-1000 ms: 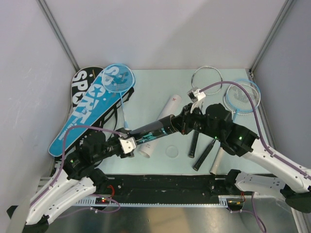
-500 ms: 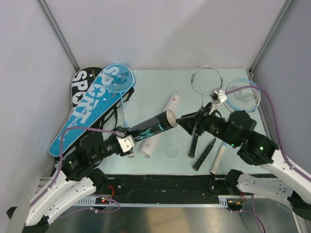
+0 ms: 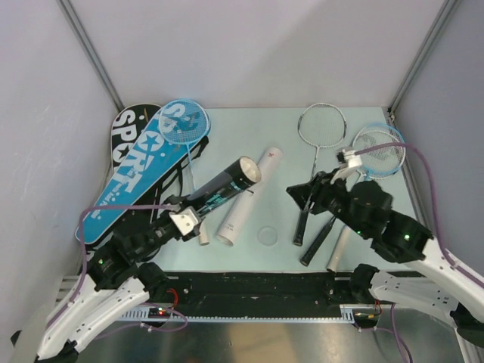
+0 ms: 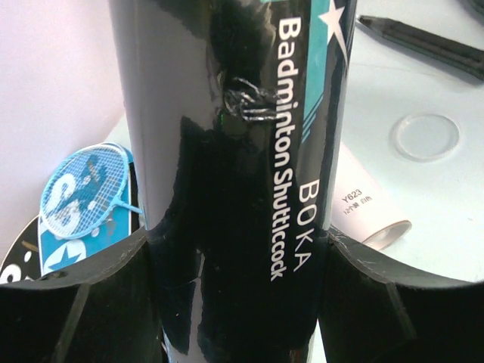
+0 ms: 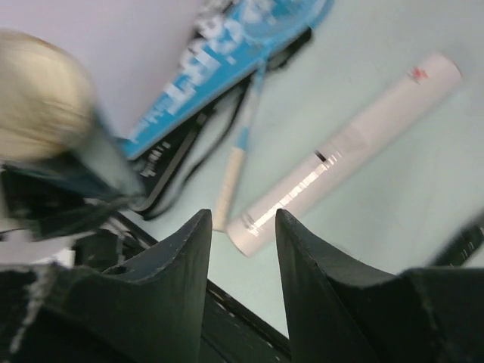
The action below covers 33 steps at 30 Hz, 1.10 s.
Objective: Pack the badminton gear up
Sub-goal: Close the lid on the shuttle tube.
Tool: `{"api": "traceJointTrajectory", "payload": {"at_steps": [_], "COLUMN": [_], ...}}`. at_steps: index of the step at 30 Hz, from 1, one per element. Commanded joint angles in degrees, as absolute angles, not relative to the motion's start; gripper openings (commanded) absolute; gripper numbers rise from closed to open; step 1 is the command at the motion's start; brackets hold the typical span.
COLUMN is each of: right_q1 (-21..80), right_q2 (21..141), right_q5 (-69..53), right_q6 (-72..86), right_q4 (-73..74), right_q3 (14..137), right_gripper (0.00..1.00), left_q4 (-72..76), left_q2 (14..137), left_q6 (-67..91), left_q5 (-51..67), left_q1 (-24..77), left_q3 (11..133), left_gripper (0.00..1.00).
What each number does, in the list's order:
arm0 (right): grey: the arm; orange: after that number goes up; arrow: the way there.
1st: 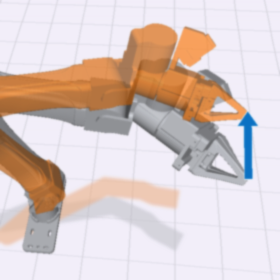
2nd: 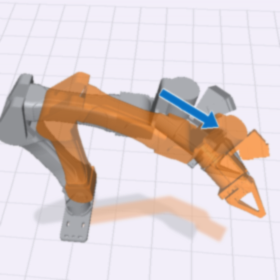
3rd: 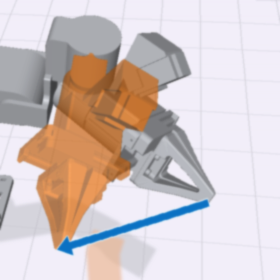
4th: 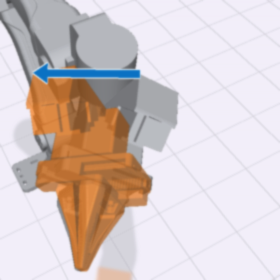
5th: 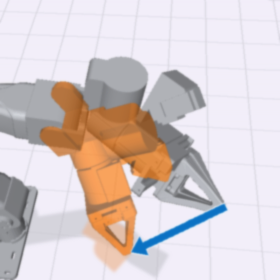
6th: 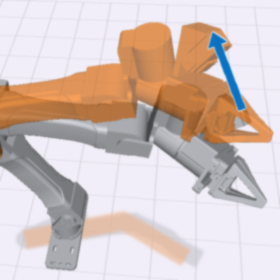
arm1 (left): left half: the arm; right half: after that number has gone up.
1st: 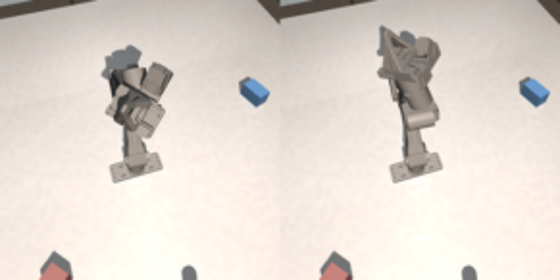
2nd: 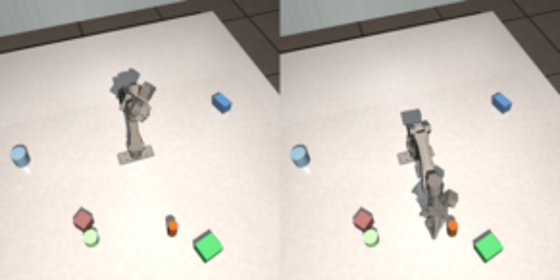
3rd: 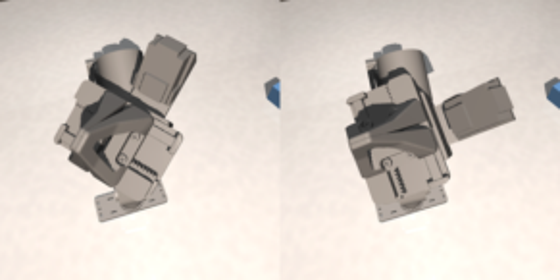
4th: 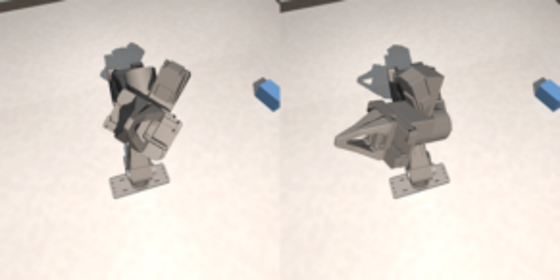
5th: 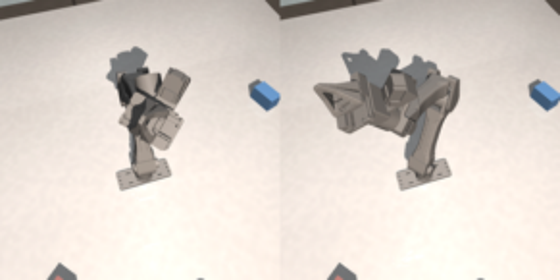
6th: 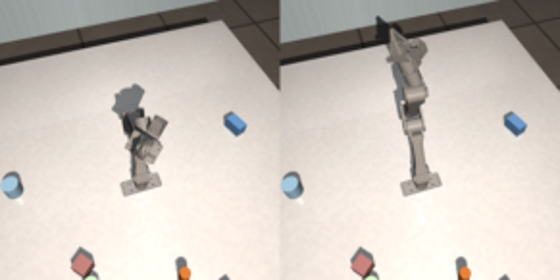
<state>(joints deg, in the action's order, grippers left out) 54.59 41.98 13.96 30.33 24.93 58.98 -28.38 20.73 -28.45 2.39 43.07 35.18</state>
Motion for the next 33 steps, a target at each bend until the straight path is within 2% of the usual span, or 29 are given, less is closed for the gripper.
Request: {"api": "traceJointTrajectory", "payload": {"at_steps": [1, 11, 24, 33], "right_q1": [54.16, 54.76, 54.80, 53.94], "right_q2": [44.64, 58.46, 76.09, 82.71], "right_q5": [18.93, 17.10, 14.65, 13.40], "right_q6": [34.23, 39.80, 39.41, 39.16], "right_q4": [28.46, 23.66, 16.93, 14.06], "right_q3": [52.87, 42.58, 42.19, 42.14], "right_gripper": [0.43, 0.39, 0.37, 0.35], "left_q4": [-24.05, -21.81, -21.13, -21.11], "left_q2": [15.10, 6.08, 4.64, 3.57], "left_q6": [-24.79, -20.42, -19.52, -19.02], "left_q5": [-3.72, -12.52, -11.46, -11.48], "left_q1": [43.08, 43.08, 43.11, 43.07], "left_q3": [34.32, 31.61, 30.92, 30.80], "left_gripper": [0.44, 0.45, 0.45, 0.44]}}
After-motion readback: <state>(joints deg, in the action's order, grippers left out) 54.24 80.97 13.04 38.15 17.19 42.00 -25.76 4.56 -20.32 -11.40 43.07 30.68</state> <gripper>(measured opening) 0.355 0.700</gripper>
